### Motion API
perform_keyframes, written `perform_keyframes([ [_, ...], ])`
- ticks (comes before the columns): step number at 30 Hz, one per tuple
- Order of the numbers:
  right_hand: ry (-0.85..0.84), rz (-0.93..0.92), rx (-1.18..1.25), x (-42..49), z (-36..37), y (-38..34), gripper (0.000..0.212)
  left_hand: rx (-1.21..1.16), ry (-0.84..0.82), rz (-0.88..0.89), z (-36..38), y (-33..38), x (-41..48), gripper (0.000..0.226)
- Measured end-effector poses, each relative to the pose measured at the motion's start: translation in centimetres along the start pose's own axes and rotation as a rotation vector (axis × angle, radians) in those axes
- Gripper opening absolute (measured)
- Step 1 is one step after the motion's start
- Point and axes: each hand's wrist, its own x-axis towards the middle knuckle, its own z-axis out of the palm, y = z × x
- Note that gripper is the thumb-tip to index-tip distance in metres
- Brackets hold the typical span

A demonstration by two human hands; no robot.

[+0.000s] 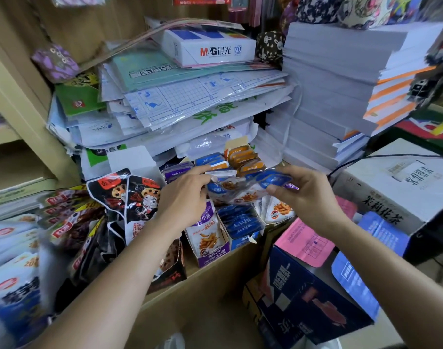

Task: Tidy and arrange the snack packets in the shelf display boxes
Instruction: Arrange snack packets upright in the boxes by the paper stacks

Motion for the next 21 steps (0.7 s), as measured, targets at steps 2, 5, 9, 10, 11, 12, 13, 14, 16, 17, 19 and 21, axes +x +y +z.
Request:
perform_keyframes([
  [2,0.000,-0.037,-0.141,0.1,0.2,0.0,0.027,-0.020,0.003,-0.004,0.0,-0.4,0.0,0.039],
  [5,0.047,-0.061,-0.194,0.0,0.3,0.1,0.029,-0.044,0.019,-0.018,0.1,-0.7,0.2,0.044],
  [9,0.024,-0.118,-0.199,-0.2,0.3,-0.3,0.034,-0.118,0.038,-0.074,0.2,-0.9,0.4,0.048],
  [10,0.003,-0.111,-0.210,-0.2,0.2,-0.4,0.035,-0.146,0.042,-0.084,0.3,-1.1,0.5,0.048],
  [11,-0.015,-0.100,-0.217,-0.2,0.1,-0.5,0.034,-0.170,0.045,-0.095,0.3,-1.3,0.6,0.048],
  [12,-0.023,-0.096,-0.225,-0.2,0.0,-0.5,0.034,-0.193,0.044,-0.106,0.3,-1.6,0.7,0.048],
  [13,-0.019,-0.109,-0.236,-0.2,0.0,-0.6,0.035,-0.211,0.042,-0.109,0.3,-1.7,0.7,0.047],
  [14,-0.006,-0.131,-0.241,-0.2,0.2,-0.6,0.036,-0.222,0.035,-0.109,0.3,-1.8,0.7,0.047],
  [16,0.030,-0.132,-0.180,-0.2,0.4,-0.7,0.033,-0.226,0.026,-0.107,0.2,-1.6,0.7,0.047],
  [17,0.047,-0.119,-0.146,-0.1,0.5,-0.7,0.030,-0.221,0.028,-0.119,0.1,-1.4,0.6,0.048],
  [19,0.068,-0.094,-0.147,0.3,0.6,-0.4,0.030,-0.222,0.028,-0.147,0.0,-1.3,0.6,0.050],
  [21,0.056,-0.090,-0.198,0.7,1.0,0.1,0.031,-0.236,0.019,-0.144,0.0,-1.4,0.6,0.052],
])
